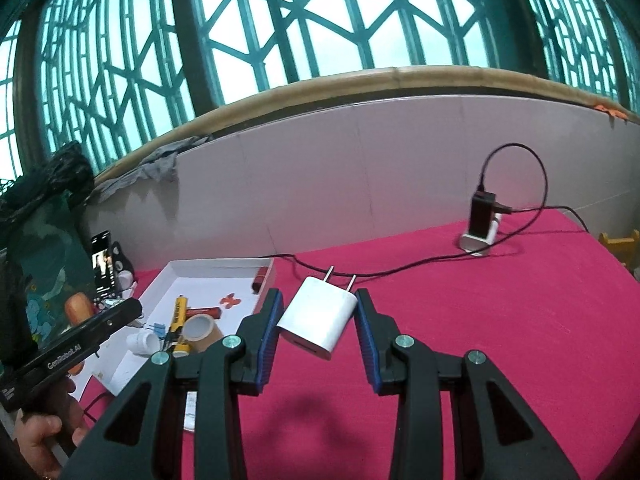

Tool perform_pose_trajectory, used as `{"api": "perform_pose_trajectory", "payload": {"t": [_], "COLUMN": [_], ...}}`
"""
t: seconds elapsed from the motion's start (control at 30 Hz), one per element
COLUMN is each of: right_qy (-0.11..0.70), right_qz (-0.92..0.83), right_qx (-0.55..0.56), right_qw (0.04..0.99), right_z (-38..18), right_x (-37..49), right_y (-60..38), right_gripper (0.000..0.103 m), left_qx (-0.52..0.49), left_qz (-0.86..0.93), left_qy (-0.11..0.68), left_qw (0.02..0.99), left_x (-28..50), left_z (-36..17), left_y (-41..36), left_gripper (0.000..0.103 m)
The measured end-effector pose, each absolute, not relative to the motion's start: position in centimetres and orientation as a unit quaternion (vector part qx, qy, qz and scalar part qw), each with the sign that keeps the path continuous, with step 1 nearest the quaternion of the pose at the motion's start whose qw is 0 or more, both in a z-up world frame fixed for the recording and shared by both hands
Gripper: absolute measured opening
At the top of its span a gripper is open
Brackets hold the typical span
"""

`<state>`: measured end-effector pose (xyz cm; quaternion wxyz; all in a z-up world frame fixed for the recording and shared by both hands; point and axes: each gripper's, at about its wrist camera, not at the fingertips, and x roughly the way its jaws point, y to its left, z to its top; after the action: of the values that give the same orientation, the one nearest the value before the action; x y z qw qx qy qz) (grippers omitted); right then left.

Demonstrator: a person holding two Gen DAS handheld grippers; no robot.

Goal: Organize rigid objects
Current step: 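Carry the clear clip and white charger into the tray and open both grippers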

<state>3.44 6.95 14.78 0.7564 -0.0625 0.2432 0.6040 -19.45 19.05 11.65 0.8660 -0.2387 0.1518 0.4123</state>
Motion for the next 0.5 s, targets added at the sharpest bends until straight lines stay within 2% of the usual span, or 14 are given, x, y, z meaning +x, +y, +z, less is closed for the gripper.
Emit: {"api": "perform_pose_trajectory", "payload": {"t": [0.5], "right_qy": [0.222], "right_qz": [0.647], "right_qx": [-0.105], "right_qw": [0.722], "right_z": [15.9], "right_x": [-1.4], "right_y": [10.8], "right_gripper": [0.036], "left_qx": [-0.264], "left_qz": [0.444], "left_qy": [0.136], "left_qw": [0.845], "left_x": [-23.7], "left_z": [10.9], "left_y": [21.4], "left_gripper": [0.036]}}
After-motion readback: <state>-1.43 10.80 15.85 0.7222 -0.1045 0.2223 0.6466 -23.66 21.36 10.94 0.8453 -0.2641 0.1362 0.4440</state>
